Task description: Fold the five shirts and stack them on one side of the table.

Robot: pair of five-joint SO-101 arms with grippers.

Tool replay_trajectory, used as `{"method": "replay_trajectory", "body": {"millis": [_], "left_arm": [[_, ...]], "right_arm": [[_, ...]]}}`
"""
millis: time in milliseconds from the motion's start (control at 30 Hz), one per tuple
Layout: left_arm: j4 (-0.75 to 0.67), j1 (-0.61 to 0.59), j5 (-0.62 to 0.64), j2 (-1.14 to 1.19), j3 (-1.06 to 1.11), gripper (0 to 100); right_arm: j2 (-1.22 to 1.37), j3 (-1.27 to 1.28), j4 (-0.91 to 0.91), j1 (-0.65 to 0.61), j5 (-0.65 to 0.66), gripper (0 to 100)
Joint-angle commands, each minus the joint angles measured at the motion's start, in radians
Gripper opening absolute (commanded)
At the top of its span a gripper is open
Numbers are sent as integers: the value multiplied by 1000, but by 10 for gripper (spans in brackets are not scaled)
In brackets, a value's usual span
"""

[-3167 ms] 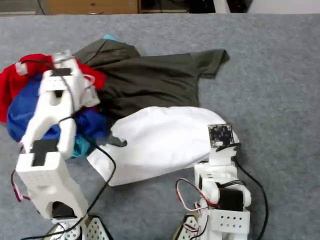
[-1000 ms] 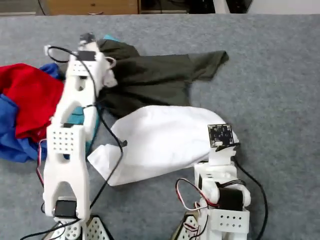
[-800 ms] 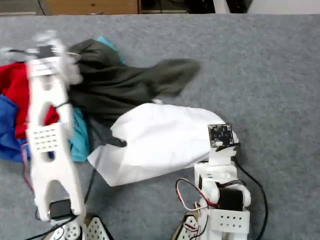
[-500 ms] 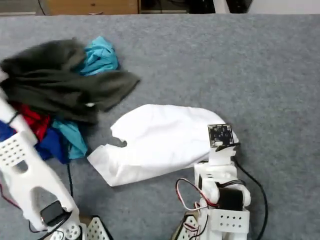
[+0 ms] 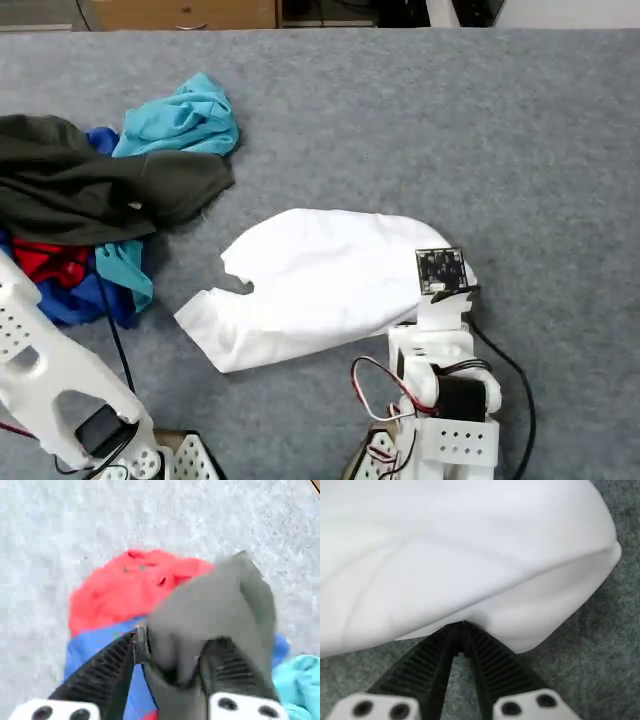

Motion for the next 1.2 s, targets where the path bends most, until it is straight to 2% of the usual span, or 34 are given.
{"method": "replay_trajectory", "body": {"millis": [0, 300, 433, 633, 800, 1167], "left_arm": [[14, 84, 29, -188, 229, 252], [-14, 356, 35, -619, 956, 250], [-189, 427, 37, -733, 1237, 250], [-391, 486, 28, -881, 1540, 250], [-499, 571, 28, -955, 1697, 253], [-502, 824, 37, -967, 1731, 252]], "right_arm": [[-107, 2, -11, -13, 6, 4], [-107, 2, -11, -13, 6, 4], [-107, 2, -11, -13, 6, 4], [-107, 2, -11, -13, 6, 4], [-107, 2, -11, -13, 6, 4], [-107, 2, -11, -13, 6, 4]]}}
